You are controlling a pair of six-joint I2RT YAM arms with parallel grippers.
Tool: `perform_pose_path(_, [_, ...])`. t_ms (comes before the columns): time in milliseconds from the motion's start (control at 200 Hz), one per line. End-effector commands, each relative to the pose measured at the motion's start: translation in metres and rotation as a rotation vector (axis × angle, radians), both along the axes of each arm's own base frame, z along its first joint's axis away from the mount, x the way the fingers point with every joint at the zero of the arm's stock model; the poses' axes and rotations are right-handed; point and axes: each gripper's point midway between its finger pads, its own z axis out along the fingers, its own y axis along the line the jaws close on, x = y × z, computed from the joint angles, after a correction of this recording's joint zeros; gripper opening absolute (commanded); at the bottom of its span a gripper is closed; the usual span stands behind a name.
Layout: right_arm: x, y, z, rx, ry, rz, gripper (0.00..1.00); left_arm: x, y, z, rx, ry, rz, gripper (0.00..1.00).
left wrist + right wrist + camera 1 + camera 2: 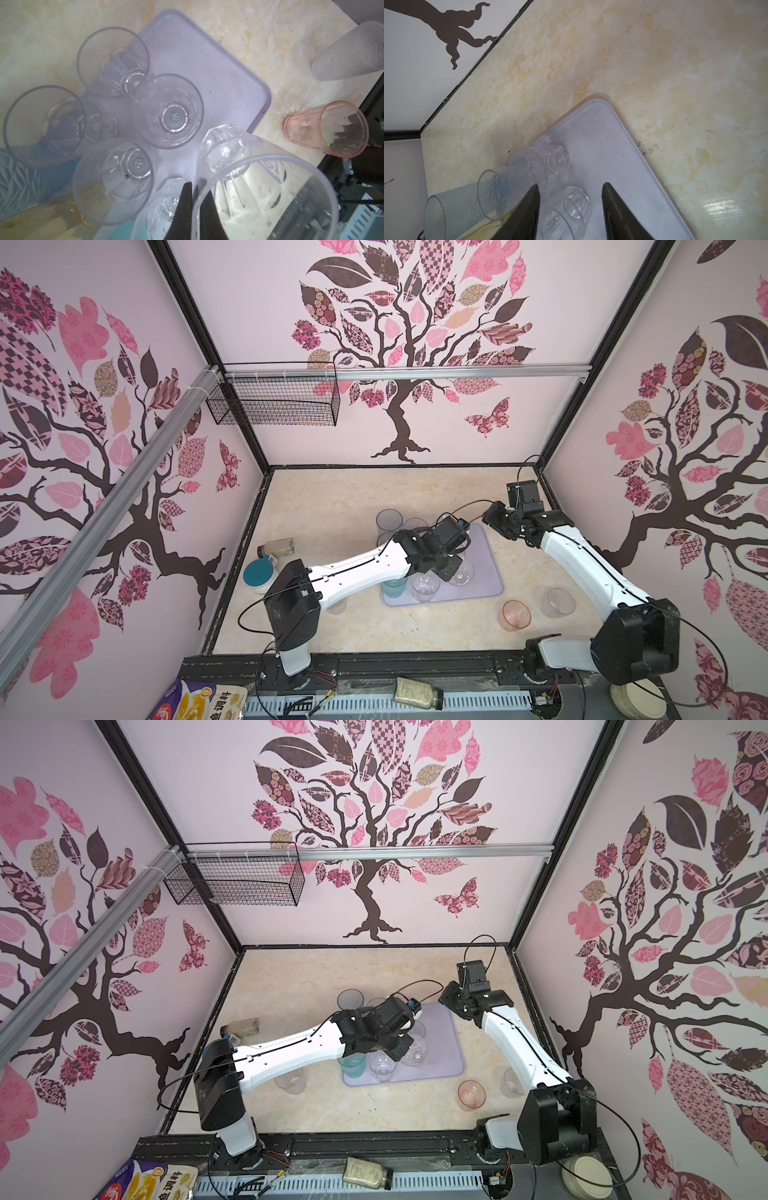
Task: Place the glasses into the tray
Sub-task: 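Lift the clear glass with the left gripper and carry it over the tray, then lower the clear glass onto the tray and open the left gripper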
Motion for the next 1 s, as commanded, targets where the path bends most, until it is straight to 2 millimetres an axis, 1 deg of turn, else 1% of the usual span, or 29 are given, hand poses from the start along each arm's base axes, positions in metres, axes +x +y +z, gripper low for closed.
perform_pose_path(0, [-0.003, -0.002, 0.015, 0.002, -0.048, -0.007, 0.52, -0.003, -0.019, 0.023, -0.070, -0.022, -0.034, 0.00])
perform_pose_path(95, [-0.003, 0.000, 0.013, 0.003, -0.046, 0.006, 0.52, -0.006, -0.021, 0.008, -0.034, -0.025, -0.044, 0.00])
perform_pose_path(170, [-0.003, 0.002, 0.011, 0.009, -0.044, 0.019, 0.51, 0.000, -0.016, -0.009, 0.017, -0.044, -0.020, 0.00])
perform_pose_path(220, [-0.004, 0.004, 0.009, 0.018, -0.040, 0.027, 0.51, 0.005, -0.013, -0.015, 0.048, -0.062, -0.008, 0.00])
perform_pose_path(325, [-0.006, 0.008, 0.003, 0.033, -0.025, 0.041, 0.51, 0.013, -0.011, -0.019, 0.066, -0.095, 0.024, 0.00])
perform_pose_path(440, [-0.008, 0.010, -0.001, 0.045, -0.018, 0.050, 0.51, 0.016, -0.011, -0.026, 0.078, -0.099, 0.033, 0.00])
perform_pose_path(585, [-0.009, 0.011, -0.003, 0.047, -0.015, 0.057, 0.51, 0.014, -0.008, -0.040, 0.123, -0.082, 0.025, 0.00])
perform_pose_path(645, [-0.009, 0.011, -0.003, 0.047, -0.016, 0.059, 0.51, 0.015, -0.007, -0.043, 0.136, -0.079, 0.028, 0.00])
perform_pose_path(800, [-0.009, 0.012, -0.004, 0.048, -0.014, 0.065, 0.51, 0.010, -0.006, -0.047, 0.141, -0.064, 0.000, 0.00])
perform_pose_path(920, [-0.011, 0.014, -0.008, 0.062, -0.010, 0.073, 0.51, 0.010, -0.004, -0.052, 0.167, -0.058, 0.001, 0.00])
perform_pose_path(995, [-0.012, 0.015, -0.009, 0.064, -0.005, 0.072, 0.51, 0.010, -0.006, -0.051, 0.164, -0.053, 0.005, 0.00])
